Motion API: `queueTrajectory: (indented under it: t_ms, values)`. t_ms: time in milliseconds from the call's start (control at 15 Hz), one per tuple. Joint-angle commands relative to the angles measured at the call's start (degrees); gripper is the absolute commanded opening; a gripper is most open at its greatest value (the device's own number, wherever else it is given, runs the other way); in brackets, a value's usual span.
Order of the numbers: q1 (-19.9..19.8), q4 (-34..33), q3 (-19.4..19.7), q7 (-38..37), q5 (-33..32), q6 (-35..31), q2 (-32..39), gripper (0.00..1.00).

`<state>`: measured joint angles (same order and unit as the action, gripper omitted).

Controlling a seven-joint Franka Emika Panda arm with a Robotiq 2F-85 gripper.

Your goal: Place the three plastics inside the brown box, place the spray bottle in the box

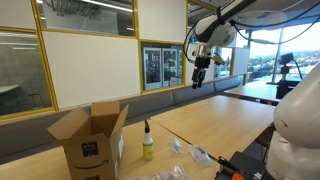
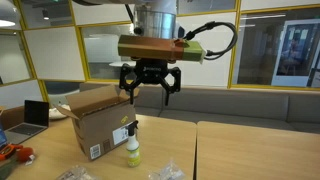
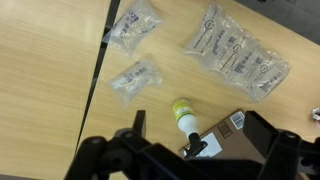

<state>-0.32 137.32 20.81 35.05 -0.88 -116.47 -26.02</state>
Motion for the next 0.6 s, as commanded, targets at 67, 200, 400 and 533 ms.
queueTrajectory:
  t_ms: [67,200,400,533]
  values:
    - [-1.75,-0.68,-1.55,0.68,0.85,0.1,0.25,1.0]
    - [-1.75,-0.97,-1.54,0.68,0.85,0.11,0.2,1.0]
    - [-1.75,-1.03,-1.54,0.68,0.85,0.11,0.2,1.0]
    - [-2.44,-0.41,-3.04,-1.86,-0.4,-1.52,1.04,1.0]
